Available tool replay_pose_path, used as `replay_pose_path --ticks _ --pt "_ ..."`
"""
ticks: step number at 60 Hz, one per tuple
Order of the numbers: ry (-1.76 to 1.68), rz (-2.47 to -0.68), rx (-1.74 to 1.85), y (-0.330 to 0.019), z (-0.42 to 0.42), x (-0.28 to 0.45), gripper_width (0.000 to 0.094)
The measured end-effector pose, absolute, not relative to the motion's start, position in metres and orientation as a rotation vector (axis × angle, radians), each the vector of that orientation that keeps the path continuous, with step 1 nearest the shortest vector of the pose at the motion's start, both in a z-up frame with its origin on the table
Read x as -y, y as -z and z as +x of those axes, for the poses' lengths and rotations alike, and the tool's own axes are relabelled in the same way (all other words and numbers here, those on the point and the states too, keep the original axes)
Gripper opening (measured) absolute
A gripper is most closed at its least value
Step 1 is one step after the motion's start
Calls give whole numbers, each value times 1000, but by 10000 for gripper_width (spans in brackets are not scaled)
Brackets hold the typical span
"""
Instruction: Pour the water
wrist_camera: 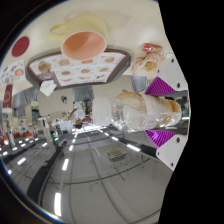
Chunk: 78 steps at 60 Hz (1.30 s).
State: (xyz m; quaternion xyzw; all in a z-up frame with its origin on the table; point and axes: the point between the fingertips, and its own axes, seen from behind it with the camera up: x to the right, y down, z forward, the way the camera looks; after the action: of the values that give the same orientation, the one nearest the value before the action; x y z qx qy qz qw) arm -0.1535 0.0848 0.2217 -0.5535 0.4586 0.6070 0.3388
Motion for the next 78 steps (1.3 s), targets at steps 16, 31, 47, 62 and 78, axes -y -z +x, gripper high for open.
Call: replay_pose_path --ticks 16,31,47,62,78 --pt "-1808 -1246 -1546 -177 -134 -93 424" --pt "-1678 -1441 -1351 -198 -126 -88 425" --pt "-1007 -1694 -626 -292 -30 -87 426" --pt "-331 -1726 -196 -314 100 -83 425" --pt "-1 -1888 -9 -173 184 -78 426"
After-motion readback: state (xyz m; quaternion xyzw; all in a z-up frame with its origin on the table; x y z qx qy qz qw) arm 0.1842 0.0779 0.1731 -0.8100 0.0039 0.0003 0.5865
